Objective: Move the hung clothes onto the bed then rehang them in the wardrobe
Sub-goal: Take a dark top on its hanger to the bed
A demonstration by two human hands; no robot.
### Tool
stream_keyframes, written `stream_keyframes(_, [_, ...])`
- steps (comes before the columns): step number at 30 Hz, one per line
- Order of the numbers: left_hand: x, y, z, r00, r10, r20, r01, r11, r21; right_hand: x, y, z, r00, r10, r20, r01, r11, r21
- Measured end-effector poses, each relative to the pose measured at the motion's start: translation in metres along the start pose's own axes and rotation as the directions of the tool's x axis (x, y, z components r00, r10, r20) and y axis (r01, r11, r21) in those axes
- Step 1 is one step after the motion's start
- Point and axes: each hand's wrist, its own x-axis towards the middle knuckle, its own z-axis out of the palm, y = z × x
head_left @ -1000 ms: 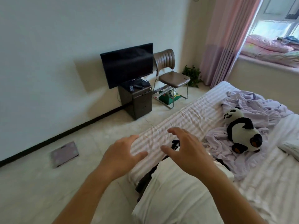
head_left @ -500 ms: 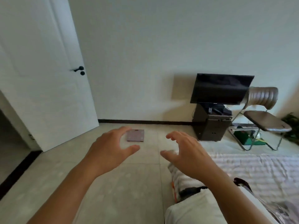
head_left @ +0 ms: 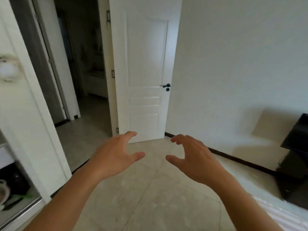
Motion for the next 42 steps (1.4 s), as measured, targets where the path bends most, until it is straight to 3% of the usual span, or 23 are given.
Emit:
stream_keyframes(10, [-0.064, -0.170, -0.134, 0.976, -0.166, -0.144, 0.184, 0.975, 0.124, 0.072, -0.217, 0.089, 0.968, -0.242, 0.058, 0.235, 0.966, 0.103])
stream_keyframes(17, [-0.113, -0.285, -0.213, 0.896, -0.372, -0.244, 0.388, 0.922, 0.018, 0.121, -0.343, 0.146, 0.916, -0.384, 0.111, 0.366, 0.918, 0.155])
stream_keyframes(30, [-0.102, -0.461, -0.297, 0.731, -0.556, -0.395, 0.598, 0.801, -0.020, 0.261, -0.521, 0.253, 0.744, -0.633, 0.215, 0.592, 0.773, 0.228])
stream_keyframes(37, [-0.072, -0.529, -0.349, 0.648, -0.610, -0.455, 0.669, 0.742, -0.043, 0.335, -0.612, 0.286, 0.604, -0.767, 0.216, 0.703, 0.640, 0.309])
stream_keyframes(42, [-0.063, -0.573, -0.387, 0.607, -0.633, -0.481, 0.700, 0.712, -0.053, 0.366, -0.672, 0.305, 0.558, -0.803, 0.210, 0.735, 0.596, 0.324])
